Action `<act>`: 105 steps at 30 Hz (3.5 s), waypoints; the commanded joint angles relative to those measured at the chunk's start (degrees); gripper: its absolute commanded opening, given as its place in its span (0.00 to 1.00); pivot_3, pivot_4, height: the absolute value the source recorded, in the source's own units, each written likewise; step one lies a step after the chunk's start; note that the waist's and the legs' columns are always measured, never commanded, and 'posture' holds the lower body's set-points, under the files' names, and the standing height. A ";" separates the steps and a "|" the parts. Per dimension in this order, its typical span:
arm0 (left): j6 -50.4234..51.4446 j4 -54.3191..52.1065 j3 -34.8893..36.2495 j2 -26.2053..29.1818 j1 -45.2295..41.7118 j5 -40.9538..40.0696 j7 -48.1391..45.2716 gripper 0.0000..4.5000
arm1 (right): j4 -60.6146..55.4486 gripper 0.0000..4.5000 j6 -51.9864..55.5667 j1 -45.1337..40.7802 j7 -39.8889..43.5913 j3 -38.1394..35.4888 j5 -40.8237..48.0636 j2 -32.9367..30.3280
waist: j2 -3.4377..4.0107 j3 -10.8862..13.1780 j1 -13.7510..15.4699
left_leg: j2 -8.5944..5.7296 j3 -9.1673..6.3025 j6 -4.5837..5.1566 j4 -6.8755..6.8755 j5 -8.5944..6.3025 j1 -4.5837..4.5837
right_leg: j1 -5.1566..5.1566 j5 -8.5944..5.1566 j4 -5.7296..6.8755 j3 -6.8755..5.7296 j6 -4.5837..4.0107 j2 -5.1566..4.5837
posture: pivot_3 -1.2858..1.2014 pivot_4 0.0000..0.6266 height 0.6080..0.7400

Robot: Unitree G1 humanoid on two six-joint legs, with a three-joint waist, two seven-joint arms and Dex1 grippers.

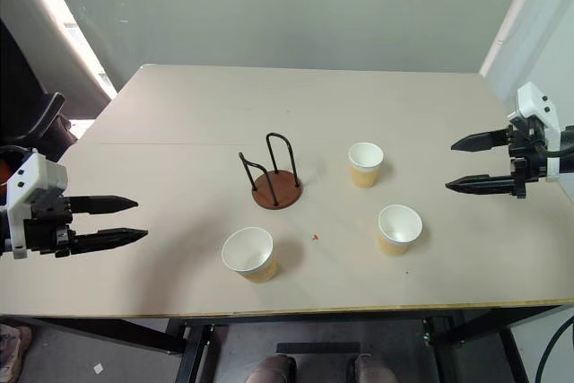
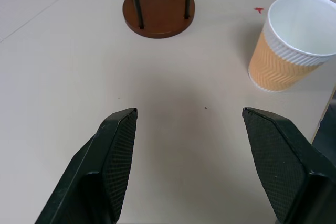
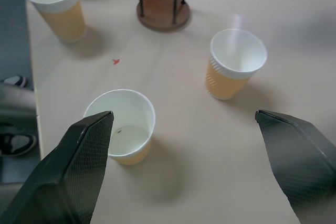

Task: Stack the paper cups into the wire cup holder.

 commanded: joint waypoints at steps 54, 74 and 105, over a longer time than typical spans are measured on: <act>-22.06 45.10 -28.90 -38.14 -51.77 24.03 24.03 0.76 | -31.85 1.00 15.38 14.77 -14.45 -19.80 14.26 -6.50 | 0.04 0.04 1.39 | -0.33 0.95 1.15 1.98 -0.34 -0.22 | 0.83 0.40 -0.73 1.45 2.11 0.36 | 0.52 0.24 1.00; -10.26 22.66 -31.62 -38.84 -52.06 13.43 2.51 0.01 | -33.37 1.00 15.11 17.25 -16.71 -20.94 14.81 -6.69 | 0.04 0.05 1.64 | -0.81 1.59 1.45 2.19 -0.57 -0.22 | 0.79 0.19 -0.78 2.02 2.70 0.07 | 0.52 0.24 1.00; -0.42 1.72 -48.65 -41.36 -39.07 21.32 7.76 0.58 | -44.07 1.00 16.23 29.28 -16.72 -10.93 13.02 -10.19 | 0.19 0.08 1.18 | -1.09 2.26 2.72 2.98 -1.53 -0.04 | 0.92 0.11 -0.74 3.16 3.41 -0.07 | 0.52 0.24 1.00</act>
